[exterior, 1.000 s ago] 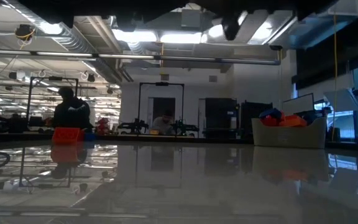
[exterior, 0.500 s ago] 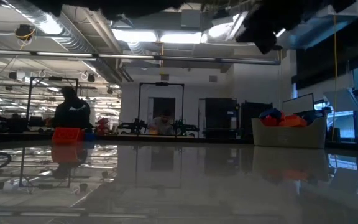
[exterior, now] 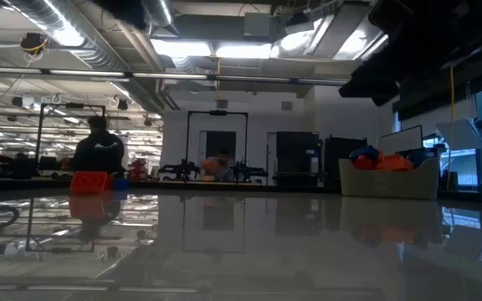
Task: Sort blocks by size
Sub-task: Put the blue game piece into the transparent bin
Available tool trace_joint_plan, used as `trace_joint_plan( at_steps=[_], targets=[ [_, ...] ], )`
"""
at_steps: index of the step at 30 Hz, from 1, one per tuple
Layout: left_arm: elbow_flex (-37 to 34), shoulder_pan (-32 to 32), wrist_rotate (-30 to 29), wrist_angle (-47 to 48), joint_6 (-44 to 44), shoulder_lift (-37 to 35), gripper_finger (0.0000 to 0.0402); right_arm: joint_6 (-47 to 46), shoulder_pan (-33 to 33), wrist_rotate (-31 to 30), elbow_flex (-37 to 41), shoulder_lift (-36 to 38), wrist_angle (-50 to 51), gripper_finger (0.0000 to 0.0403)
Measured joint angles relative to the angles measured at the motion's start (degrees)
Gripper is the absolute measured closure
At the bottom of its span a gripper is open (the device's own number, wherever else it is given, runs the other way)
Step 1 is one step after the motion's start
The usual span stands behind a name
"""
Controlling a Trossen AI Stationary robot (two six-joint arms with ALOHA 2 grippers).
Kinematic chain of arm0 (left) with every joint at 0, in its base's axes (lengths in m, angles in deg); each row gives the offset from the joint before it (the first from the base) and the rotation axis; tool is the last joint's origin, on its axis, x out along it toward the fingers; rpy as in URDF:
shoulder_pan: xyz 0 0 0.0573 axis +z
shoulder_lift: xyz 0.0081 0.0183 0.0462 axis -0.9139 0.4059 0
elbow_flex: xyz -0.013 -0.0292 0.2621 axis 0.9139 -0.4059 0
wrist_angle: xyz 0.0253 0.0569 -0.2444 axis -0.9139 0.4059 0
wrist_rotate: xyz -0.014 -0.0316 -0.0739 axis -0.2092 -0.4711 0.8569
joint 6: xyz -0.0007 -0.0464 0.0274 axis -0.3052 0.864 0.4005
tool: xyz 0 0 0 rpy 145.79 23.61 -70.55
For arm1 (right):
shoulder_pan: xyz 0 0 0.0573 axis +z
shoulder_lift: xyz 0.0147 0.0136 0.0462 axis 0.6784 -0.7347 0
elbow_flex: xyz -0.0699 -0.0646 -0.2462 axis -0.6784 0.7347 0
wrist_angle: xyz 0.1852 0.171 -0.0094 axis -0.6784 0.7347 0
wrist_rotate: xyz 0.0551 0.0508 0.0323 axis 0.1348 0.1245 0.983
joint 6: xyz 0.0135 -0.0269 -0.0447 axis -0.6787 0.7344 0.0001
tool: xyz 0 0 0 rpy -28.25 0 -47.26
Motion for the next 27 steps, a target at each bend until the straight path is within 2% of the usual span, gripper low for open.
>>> trace_joint_plan(
  at_steps=[4, 9, 13, 19, 23, 27],
  targets=[
    [3.1, -4.8, 1.2, 16.3, 19.0, -0.6, 0.0261, -2.4, 0.0, 0.0, 1.2, 0.0, -0.1, 0.0226],
    [2.9, -12.3, 6.9, 28.8, 41.7, -1.4, 0.0261, -2.5, 0.0, -0.6, 1.4, 0.0, -0.3, 0.0226],
    [0.6, -19.8, 9.9, 30.5, 54.9, -1.5, 0.0261, -2.4, 0.0, -2.0, 1.4, 0.0, -1.2, 0.0226],
    [-4.4, -29.0, 10.2, 30.4, 71.3, -1.5, 0.0261, -2.4, 0.0, -2.0, 1.4, 0.0, -2.1, 0.0226],
    [-6.3, -31.3, 10.2, 30.7, 78.1, -1.4, 0.0260, -2.2, 0.0, -2.0, 1.4, 0.0, -2.3, 0.0226],
    [-6.7, -31.1, 10.0, 31.9, 80.9, -1.4, 0.0260, -1.3, 0.0, -2.1, 1.4, 0.0, -2.4, 0.0226]
  ],
)
